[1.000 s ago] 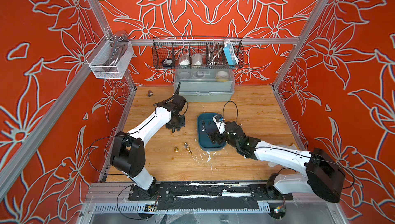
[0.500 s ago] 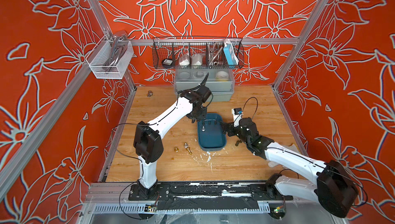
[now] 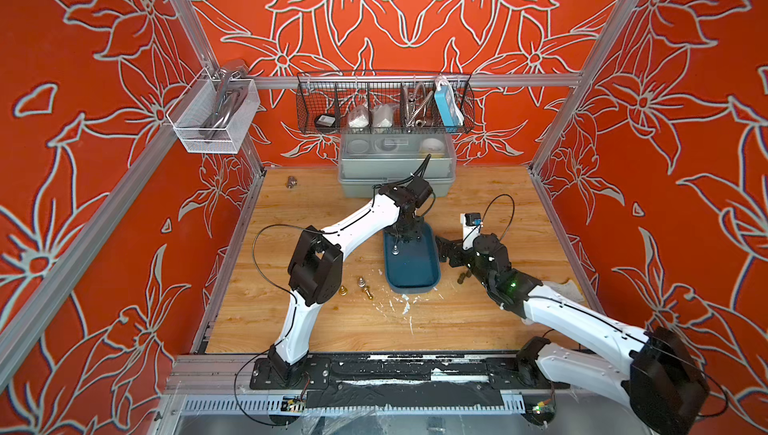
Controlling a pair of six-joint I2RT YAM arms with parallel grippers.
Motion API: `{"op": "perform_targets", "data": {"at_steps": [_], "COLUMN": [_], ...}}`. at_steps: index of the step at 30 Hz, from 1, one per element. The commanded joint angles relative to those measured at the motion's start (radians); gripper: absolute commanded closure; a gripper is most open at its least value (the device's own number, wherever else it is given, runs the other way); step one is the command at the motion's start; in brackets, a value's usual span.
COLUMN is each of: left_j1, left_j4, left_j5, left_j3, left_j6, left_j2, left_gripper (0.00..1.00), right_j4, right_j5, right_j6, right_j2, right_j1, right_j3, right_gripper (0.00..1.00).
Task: Put the chess pieces into the storage box
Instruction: Place the chess piece in the storage box.
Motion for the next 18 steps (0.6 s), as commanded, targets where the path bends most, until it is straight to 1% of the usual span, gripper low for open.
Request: {"op": "perform_targets", "data": {"at_steps": [1,10,18], "left_j1": [-0.005,-0.014,-0.019], "left_j4": [0.082,0.145,0.156], "left_j5": [0.006,-0.028,-0.071], "left_j3": [-0.028,-0.078,-0.084], "left_j6": [0.014,0.006,-0.002], "left_j2": [0.011,0.042,0.082], "left_gripper": [0.85,0.85,0.85], "right_j4": [0.025,0.029,0.035], "right_j5": [0.026,0.019,0.010], "right_j6": [0.007,0.007,0.008], "right_j2": [-0.010,0.000,0.007], "right_j1": [-0.006,-0.006,-0.008], "right_j3": [-0.016,-0.014,-0.013], "right_gripper": [0.04,0.04,0.04]}}
